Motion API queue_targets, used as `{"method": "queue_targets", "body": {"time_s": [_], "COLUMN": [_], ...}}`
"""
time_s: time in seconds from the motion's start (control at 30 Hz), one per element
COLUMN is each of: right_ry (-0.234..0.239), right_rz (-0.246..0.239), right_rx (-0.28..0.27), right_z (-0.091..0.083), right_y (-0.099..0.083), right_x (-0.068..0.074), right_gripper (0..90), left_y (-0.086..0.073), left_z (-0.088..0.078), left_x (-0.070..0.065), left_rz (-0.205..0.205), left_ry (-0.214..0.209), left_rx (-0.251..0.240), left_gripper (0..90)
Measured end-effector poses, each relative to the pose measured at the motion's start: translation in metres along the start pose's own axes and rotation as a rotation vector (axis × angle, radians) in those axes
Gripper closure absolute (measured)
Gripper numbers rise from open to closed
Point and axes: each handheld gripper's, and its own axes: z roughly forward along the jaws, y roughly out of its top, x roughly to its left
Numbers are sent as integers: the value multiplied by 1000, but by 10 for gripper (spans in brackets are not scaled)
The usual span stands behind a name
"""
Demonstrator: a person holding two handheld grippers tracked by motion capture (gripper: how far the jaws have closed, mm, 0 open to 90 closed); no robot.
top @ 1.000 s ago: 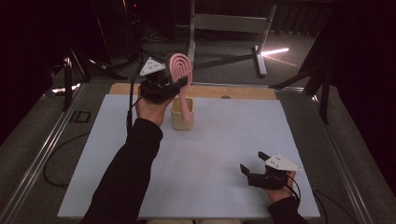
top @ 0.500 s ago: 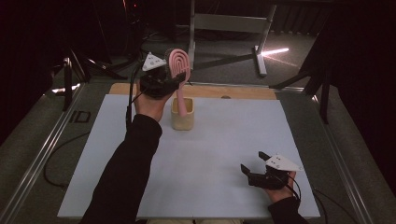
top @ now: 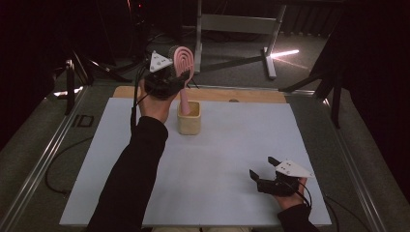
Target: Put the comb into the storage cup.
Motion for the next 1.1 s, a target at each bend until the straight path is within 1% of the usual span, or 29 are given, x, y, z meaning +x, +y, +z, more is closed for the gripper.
{"method": "queue_targets", "body": {"time_s": [0.17,0.23,0.4,0.63,0.9,1.1], "right_ry": [-2,-2,0,-1,-1,-1], "right_rz": [2,1,-2,-2,1,-1], "right_rx": [-3,-3,-2,-2,-6,-3], "right_z": [0,-1,0,0,-1,0], "right_y": [0,0,0,0,0,-1], "right_x": [-1,-1,0,-1,-2,-1], "right_gripper": [135,135,136,135,135,135], "left_y": [0,0,-1,-2,-3,-6], "left_z": [2,3,4,7,11,17], "left_x": [1,2,2,4,6,7], "left_rz": [7,4,3,-14,-25,-31], "left_ry": [27,33,61,91,102,112], "left_rx": [-8,-13,-29,-39,-44,-34], "left_gripper": [651,651,651,651,651,651]}}
